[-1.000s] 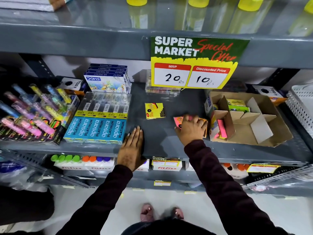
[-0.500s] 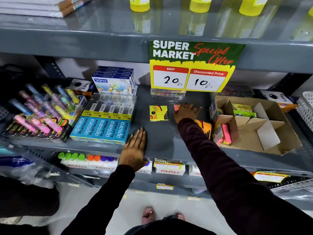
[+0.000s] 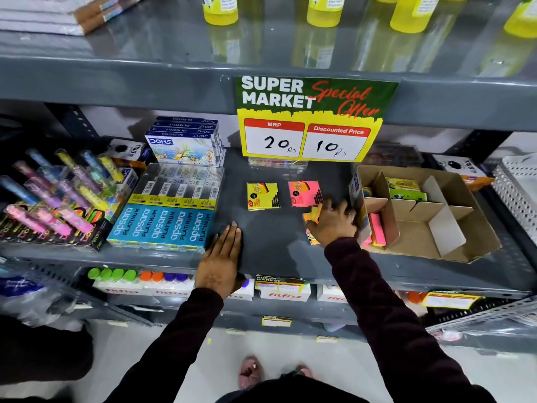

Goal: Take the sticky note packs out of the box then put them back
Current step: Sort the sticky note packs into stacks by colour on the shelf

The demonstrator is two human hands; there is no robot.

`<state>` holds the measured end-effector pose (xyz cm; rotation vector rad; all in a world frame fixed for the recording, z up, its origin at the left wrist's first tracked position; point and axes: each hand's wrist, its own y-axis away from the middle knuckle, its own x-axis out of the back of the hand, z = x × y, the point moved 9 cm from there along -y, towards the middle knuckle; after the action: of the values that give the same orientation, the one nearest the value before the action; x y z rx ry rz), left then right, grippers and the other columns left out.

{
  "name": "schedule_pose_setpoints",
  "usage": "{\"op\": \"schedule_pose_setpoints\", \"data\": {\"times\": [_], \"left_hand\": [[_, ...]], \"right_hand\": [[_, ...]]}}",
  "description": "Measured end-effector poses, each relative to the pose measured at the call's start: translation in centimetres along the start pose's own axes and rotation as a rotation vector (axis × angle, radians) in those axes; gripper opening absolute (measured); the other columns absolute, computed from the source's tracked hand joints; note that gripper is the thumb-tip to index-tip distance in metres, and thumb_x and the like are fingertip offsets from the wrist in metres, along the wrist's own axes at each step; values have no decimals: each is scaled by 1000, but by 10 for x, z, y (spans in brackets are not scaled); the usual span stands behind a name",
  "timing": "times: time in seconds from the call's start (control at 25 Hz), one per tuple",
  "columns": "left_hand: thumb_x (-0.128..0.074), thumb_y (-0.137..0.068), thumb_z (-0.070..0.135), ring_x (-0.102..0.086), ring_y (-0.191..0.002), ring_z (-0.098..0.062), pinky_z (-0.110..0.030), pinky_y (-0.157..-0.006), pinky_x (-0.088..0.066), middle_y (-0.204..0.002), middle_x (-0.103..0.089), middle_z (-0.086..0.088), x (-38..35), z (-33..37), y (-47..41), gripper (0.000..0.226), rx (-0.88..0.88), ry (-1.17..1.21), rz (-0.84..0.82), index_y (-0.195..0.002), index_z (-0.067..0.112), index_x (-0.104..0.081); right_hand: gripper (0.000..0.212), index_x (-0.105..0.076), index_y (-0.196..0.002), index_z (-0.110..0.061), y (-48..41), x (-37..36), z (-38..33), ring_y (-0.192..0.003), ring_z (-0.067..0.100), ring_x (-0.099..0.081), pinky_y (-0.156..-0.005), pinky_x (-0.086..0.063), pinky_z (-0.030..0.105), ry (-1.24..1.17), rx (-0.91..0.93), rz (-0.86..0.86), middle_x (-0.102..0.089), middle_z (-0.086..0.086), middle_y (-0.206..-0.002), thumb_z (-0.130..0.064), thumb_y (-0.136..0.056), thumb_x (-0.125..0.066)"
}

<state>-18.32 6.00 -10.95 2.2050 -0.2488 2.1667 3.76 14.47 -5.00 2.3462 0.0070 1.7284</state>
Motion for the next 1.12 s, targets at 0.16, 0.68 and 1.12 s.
{"op": "schedule_pose_setpoints", "data": {"times": [0.16, 0.68, 1.12], "left_hand": [[-88, -41, 36, -39, -130, -32, -44, -103, -29, -143, -39, -20, 0, 0, 1, 116, 3, 6, -4, -137, -4, -35], [-85, -39, 34, -37, -131, -31, -44, -105, -31, -146, -35, -19, 2, -2, 1, 119, 19, 81, -7, -139, -2, -32], [-88, -41, 41, -35, -132, -32, -46, -104, -27, -145, -36, -21, -2, -1, 1, 121, 14, 21, -23, -138, -2, -31]], "right_hand": [[87, -27, -139, -11, 9, 16, -15, -129, 45, -30, -96, -43, 54, -21, 62, 77, -28, 23, -142, -47, -73, -71], [84, -31, -138, -10, 30, -13, -49, -131, 45, -30, -104, -36, 54, 19, 222, 80, -33, 24, -143, -57, -77, -63], [86, -24, -142, -3, 16, 3, -9, -122, 47, -39, -101, -38, 50, -5, 65, 143, -40, 30, -132, -50, -81, -62]]}}
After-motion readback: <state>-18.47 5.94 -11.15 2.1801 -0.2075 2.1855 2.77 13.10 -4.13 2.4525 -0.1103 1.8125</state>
